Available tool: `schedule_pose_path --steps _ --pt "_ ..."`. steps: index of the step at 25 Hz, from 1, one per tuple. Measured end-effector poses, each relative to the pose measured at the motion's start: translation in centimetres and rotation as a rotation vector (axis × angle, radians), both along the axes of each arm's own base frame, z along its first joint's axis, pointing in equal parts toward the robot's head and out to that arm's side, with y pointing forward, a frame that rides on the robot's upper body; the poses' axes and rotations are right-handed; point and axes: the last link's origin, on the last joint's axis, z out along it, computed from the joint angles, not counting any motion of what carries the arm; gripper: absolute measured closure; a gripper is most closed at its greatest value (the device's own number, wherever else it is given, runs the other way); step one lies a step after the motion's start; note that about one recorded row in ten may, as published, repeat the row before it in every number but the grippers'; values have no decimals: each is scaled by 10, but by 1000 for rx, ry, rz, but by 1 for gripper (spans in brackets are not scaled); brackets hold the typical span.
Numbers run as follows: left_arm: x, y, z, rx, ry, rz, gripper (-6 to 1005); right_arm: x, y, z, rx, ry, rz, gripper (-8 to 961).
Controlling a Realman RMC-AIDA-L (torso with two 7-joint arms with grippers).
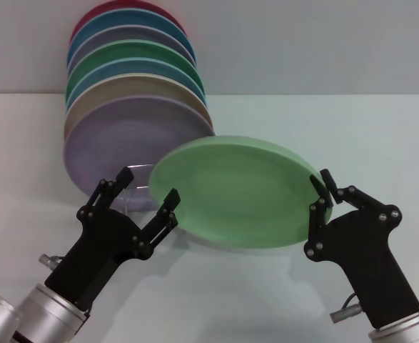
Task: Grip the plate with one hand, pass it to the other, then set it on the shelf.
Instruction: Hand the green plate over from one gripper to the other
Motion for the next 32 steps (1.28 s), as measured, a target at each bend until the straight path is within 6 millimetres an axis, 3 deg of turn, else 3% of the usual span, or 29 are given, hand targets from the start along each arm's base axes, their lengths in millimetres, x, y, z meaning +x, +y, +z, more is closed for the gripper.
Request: schedule_pose_path --steps 8,25,28,32 --pt "0 -1 0 -4 4 -4 174 -1 -2 -2 -9 -6 5 929" --pt "0 -1 -1 11 28 -15 519 -1 -2 -2 -6 0 -4 928" --pt "0 -1 -1 12 30 -14 644 -2 -1 -2 -6 0 -3 928" --pt "1 0 -1 10 29 -15 720 -2 -1 -2 -6 0 0 929"
